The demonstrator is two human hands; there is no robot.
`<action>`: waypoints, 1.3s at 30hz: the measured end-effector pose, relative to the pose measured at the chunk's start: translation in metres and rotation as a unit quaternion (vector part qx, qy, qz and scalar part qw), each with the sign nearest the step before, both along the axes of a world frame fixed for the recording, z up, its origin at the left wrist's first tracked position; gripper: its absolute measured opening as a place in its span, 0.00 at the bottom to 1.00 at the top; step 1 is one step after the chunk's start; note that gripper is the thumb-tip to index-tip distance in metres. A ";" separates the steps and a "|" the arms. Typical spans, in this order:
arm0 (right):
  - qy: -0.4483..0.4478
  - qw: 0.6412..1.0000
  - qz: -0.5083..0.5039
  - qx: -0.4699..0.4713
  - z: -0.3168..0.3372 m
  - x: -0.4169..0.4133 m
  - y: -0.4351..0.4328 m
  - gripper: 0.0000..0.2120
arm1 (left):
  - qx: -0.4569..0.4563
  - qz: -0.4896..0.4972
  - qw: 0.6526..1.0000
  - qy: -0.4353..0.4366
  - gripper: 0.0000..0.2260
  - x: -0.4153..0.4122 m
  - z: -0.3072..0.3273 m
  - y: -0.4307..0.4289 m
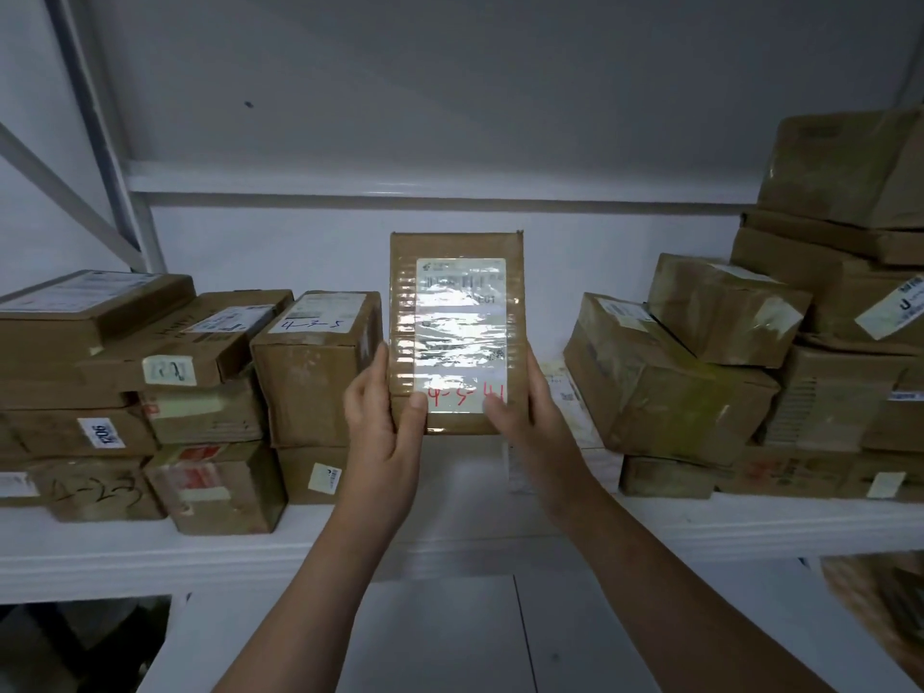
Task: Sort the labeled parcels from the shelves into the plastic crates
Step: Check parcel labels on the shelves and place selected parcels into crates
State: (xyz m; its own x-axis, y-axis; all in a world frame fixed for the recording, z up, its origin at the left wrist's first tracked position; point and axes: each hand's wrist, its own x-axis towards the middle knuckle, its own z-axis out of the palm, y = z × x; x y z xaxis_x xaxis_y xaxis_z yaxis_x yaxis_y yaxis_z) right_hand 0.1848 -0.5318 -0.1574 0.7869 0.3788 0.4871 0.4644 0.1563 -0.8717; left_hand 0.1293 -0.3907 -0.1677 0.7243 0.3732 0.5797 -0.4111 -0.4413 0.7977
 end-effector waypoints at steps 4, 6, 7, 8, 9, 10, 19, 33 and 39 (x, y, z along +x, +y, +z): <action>-0.003 0.999 -0.026 -0.029 -0.018 -0.003 0.005 0.34 | 0.099 0.037 0.994 -0.019 0.27 -0.006 -0.014 0.010; 0.009 0.998 -0.054 -0.034 -0.024 -0.003 0.008 0.35 | 0.181 0.035 0.983 0.000 0.27 -0.008 -0.023 0.014; 0.010 0.997 -0.066 -0.037 -0.027 -0.004 0.009 0.35 | 0.219 0.046 0.975 0.005 0.27 -0.008 -0.028 0.017; 0.009 0.996 -0.078 -0.041 -0.029 -0.005 0.010 0.33 | 0.250 0.065 0.966 0.005 0.27 -0.006 -0.032 0.019; 0.004 0.995 -0.088 -0.048 -0.031 -0.005 0.011 0.32 | 0.276 0.083 0.958 0.004 0.27 -0.005 -0.035 0.021; -0.005 0.993 -0.098 -0.058 -0.033 -0.005 0.012 0.30 | 0.299 0.094 0.950 0.005 0.27 -0.004 -0.037 0.022; -0.079 0.948 -0.188 -0.244 -0.078 0.001 0.016 0.26 | 0.483 0.175 0.855 0.076 0.32 -0.002 -0.057 0.030; -0.087 0.923 -0.199 -0.318 -0.072 0.004 0.030 0.29 | 0.539 0.137 0.828 0.077 0.24 0.001 -0.053 0.034; -0.134 0.916 -0.258 -0.278 -0.067 -0.007 -0.005 0.19 | 0.514 0.106 0.850 0.042 0.17 0.004 -0.037 0.018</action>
State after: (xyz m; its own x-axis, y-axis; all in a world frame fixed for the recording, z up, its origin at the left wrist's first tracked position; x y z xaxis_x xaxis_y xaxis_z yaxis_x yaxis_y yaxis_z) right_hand 0.1778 -0.5370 -0.2239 0.8116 0.2379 0.5336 0.5599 -0.5775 -0.5941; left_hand 0.1335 -0.3731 -0.2050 0.7588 -0.1722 0.6281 -0.1965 -0.9800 -0.0313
